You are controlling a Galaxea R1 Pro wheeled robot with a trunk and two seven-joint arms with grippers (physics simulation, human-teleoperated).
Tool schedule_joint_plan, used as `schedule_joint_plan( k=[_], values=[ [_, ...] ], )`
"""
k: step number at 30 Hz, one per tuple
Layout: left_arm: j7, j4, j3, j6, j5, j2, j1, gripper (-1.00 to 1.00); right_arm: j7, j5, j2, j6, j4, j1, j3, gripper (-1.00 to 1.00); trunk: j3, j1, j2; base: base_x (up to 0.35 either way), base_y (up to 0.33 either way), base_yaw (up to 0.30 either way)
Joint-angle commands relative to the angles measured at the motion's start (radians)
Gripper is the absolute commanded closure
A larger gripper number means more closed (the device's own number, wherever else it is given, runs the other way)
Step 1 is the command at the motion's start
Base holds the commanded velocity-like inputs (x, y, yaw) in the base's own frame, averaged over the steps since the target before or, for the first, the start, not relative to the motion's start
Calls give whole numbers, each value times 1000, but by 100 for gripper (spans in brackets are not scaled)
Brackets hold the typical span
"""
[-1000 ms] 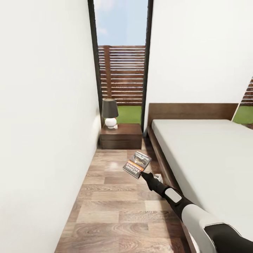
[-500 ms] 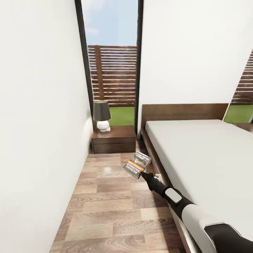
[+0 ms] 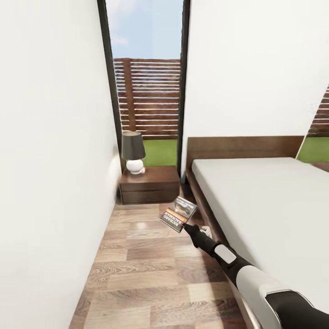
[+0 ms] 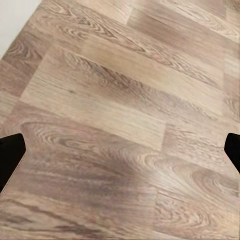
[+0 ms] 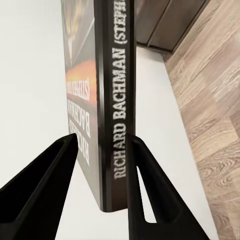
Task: In the bedroom, move the book from the bed onto either nightstand, and place the two sandals side by side next to the bed.
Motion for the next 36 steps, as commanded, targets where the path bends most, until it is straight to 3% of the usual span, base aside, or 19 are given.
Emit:
schedule_joint_plan(
  k=[1, 15, 36],
  values=[
    [-4, 1, -8, -3, 11, 1, -1, -100, 1, -13, 0, 3, 0, -1, 6, 100, -1, 0, 0, 252, 138, 77],
    [-4, 1, -8, -3, 11, 1, -1, -100, 1, -13, 0, 3, 0, -1, 5, 100, -1, 0, 0, 252, 85, 50],
    [-4, 1, -8, -3, 11, 1, -1, -100, 1, -14, 0, 3, 0, -1, 5, 100, -1, 0, 0, 252, -31, 1]
  ],
)
